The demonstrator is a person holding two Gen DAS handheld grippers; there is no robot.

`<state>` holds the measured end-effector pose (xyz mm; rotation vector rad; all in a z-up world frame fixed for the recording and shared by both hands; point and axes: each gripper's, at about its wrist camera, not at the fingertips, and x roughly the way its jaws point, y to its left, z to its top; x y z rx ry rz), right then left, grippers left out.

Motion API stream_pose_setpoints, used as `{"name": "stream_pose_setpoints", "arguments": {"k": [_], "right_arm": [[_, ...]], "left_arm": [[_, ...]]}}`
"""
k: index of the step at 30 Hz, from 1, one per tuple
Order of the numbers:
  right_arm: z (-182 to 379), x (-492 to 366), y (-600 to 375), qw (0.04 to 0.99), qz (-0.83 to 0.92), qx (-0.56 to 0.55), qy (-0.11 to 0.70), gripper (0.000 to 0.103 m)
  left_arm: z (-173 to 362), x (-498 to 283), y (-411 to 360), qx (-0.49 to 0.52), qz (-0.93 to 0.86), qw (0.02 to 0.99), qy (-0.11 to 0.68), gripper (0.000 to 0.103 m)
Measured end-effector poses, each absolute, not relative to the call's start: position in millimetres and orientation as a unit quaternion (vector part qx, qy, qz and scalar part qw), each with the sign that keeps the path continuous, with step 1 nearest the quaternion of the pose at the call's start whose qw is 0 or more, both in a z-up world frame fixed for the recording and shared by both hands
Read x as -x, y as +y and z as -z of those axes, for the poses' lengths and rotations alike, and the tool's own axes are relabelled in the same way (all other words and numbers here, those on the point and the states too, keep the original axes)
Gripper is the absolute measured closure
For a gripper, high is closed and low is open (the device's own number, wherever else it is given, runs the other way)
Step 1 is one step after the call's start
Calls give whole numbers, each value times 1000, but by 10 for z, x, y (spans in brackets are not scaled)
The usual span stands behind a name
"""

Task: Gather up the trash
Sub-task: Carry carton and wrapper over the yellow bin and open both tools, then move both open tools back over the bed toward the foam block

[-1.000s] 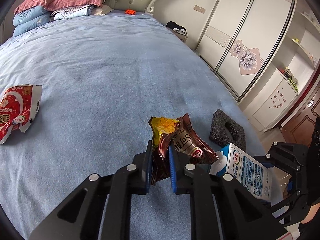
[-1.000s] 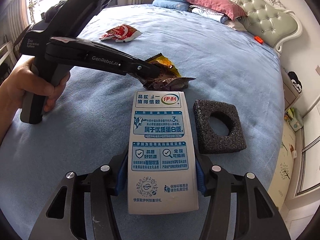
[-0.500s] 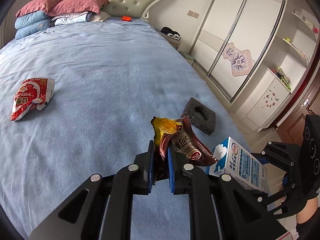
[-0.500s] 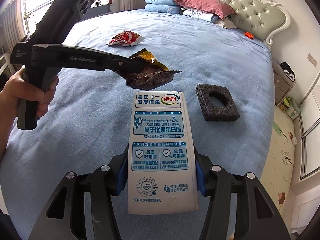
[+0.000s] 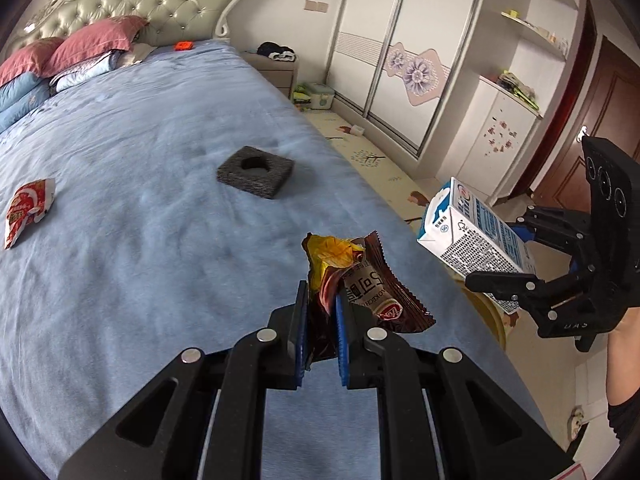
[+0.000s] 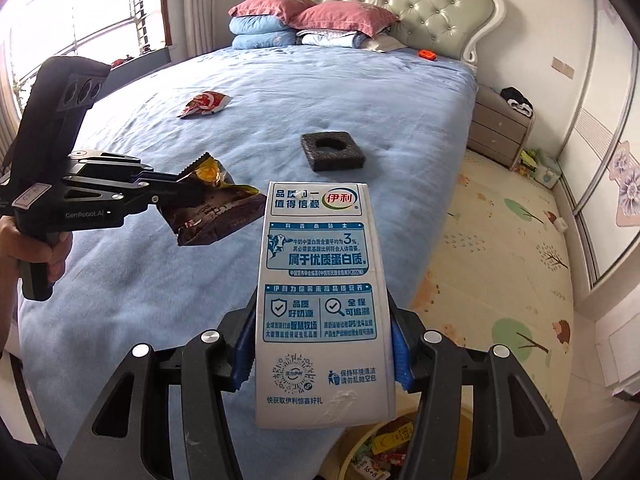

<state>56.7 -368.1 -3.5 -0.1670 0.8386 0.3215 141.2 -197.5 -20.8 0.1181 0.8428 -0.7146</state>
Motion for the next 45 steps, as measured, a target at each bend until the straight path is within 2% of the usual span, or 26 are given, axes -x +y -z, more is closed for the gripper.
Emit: {"name": "stream_pose_setpoints", "arguments": {"k": [7,19,30,32,33,34,35,36,45], "right_arm": [[108,-33,-4545,907,-89,37,410,50],[537,817,-5903,898,16,-38,438,50],[1046,951,-6315,882,18,-78,465,50],[1130,915,-6337,878,13,-90,469,49],[1172,888,-6353,875,11,-99,474,48],[1217,867,-6371,871,11,-109,479,40],[1240,850,-6376,869,16,-115,482,37],[1264,852,-6388,868,21,-118,481,37],[1269,968,-6435,866,30,-137,479,38]], "left_arm": [[251,-1041,-2927,-91,406,816,402,91],[742,-504,-4689,-167,500,730,435,90],[1177,-494,-5307,-210,491,699,476,90],[1236,-526,-5328,-215,485,698,482,84],[1251,-550,-5319,-216,476,703,483,66],[1265,-582,-5308,-217,462,711,484,38],[1274,-603,-5304,-215,451,718,485,28],[1270,-608,-5284,-209,445,723,486,24],[1205,-727,-5177,-185,443,727,491,24]]}}
